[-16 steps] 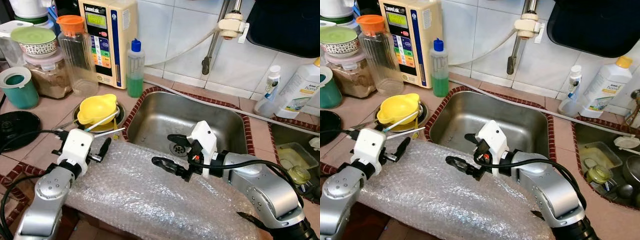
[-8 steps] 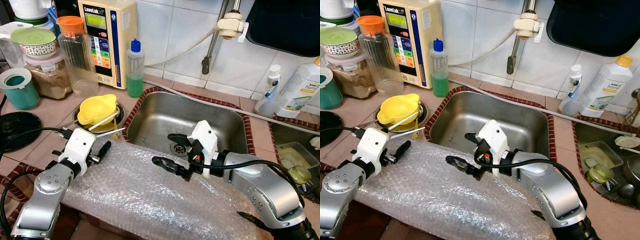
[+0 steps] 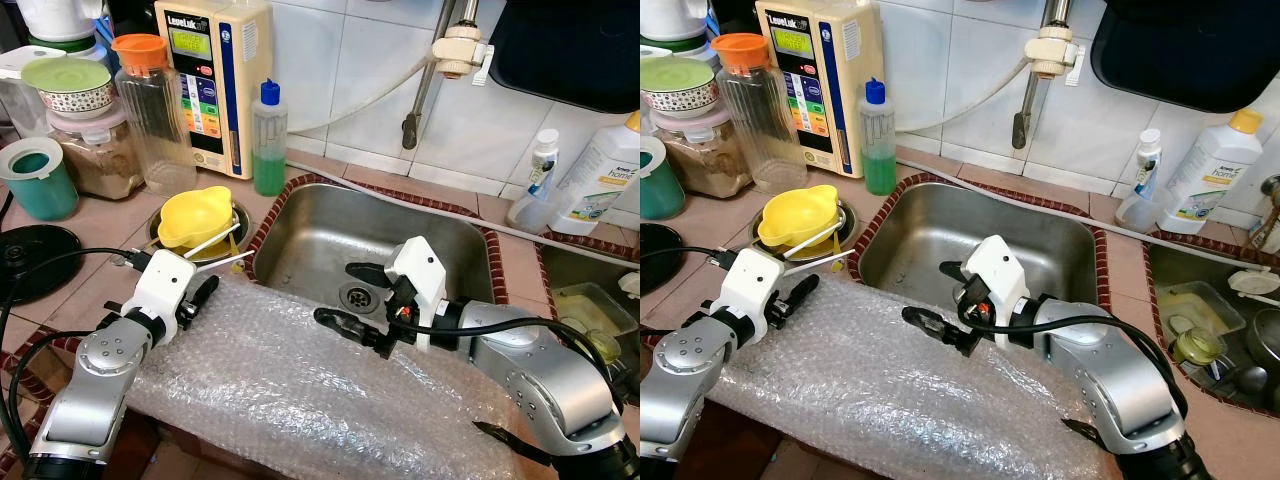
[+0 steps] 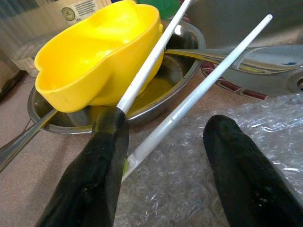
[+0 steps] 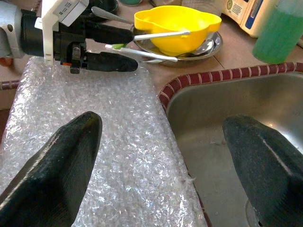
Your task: Kitchen organization
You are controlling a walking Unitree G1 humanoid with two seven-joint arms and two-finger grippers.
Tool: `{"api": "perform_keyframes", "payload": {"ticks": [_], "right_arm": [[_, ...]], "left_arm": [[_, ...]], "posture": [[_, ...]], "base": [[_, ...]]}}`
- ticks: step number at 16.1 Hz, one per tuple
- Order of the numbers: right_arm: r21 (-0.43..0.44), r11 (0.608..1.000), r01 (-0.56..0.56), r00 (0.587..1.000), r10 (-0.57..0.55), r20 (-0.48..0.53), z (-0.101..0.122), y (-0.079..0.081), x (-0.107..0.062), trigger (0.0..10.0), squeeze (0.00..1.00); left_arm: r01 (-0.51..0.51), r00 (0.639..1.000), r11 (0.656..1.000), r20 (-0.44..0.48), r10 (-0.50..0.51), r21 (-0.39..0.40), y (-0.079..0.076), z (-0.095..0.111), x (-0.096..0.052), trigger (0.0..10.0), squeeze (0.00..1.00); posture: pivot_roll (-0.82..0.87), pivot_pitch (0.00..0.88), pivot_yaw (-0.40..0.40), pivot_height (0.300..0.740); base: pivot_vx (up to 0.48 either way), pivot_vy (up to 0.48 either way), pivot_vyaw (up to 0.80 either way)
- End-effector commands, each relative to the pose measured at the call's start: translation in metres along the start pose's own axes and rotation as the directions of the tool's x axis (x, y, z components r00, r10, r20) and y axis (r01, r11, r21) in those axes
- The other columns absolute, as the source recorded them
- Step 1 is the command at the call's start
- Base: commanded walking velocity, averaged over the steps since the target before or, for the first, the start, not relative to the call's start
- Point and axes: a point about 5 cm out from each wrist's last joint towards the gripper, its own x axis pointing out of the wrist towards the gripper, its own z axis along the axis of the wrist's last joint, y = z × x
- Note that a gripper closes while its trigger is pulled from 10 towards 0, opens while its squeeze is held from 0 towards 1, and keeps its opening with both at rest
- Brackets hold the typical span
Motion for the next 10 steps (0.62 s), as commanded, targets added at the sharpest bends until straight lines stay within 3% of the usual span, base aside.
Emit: {"api": "perform_keyframes", "payload": {"ticks": [1, 10], "right_arm": [[-0.016, 1.000, 0.019, 1.000, -0.019, 0.014, 0.0063, -0.0057, -0.0032, 10.0, 0.00], [-0.018, 0.999, -0.027, 0.999, 0.028, 0.023, 0.0119, -0.0104, -0.0053, 10.0, 0.00]], "left_arm": [[0.016, 0.999, 1.000, -0.035, -0.016, 0.002, -0.0029, -0.0041, 0.0020, 0.0, 0.00], [0.015, 1.000, 1.000, -0.027, -0.015, 0.023, -0.0037, 0.0008, 0.0041, 0.0, 0.00]], "posture": [[0.08, 0.000, -0.067, 0.740], [0.09, 0.000, -0.089, 0.740]], "base": [[0.000, 0.000, 0.00], [0.000, 0.000, 0.00]]}}
